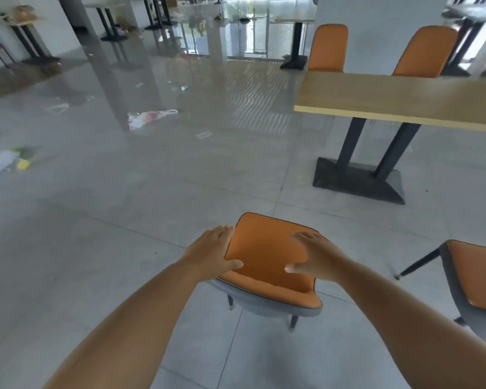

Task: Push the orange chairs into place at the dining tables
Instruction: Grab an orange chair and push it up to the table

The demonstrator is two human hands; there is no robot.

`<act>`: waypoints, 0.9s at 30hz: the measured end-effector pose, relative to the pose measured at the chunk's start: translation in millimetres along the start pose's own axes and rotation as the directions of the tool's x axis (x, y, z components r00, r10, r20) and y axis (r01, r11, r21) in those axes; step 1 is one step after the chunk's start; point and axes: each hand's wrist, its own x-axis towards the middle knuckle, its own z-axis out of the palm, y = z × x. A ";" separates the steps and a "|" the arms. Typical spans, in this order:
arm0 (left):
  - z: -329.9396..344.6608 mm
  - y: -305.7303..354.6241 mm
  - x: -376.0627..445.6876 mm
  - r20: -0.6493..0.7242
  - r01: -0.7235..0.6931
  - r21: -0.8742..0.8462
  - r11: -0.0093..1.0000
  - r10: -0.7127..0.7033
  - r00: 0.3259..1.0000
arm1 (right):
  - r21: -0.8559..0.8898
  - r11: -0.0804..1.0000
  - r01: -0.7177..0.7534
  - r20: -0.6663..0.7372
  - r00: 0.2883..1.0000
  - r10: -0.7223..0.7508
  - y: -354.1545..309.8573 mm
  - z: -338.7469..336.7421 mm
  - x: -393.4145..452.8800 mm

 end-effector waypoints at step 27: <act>74.6 -97.0 11.3 0.167 -0.203 0.073 0.976 0.189 0.968 | -0.100 0.935 -0.341 0.008 0.939 0.344 -87.9 113.0 -38.9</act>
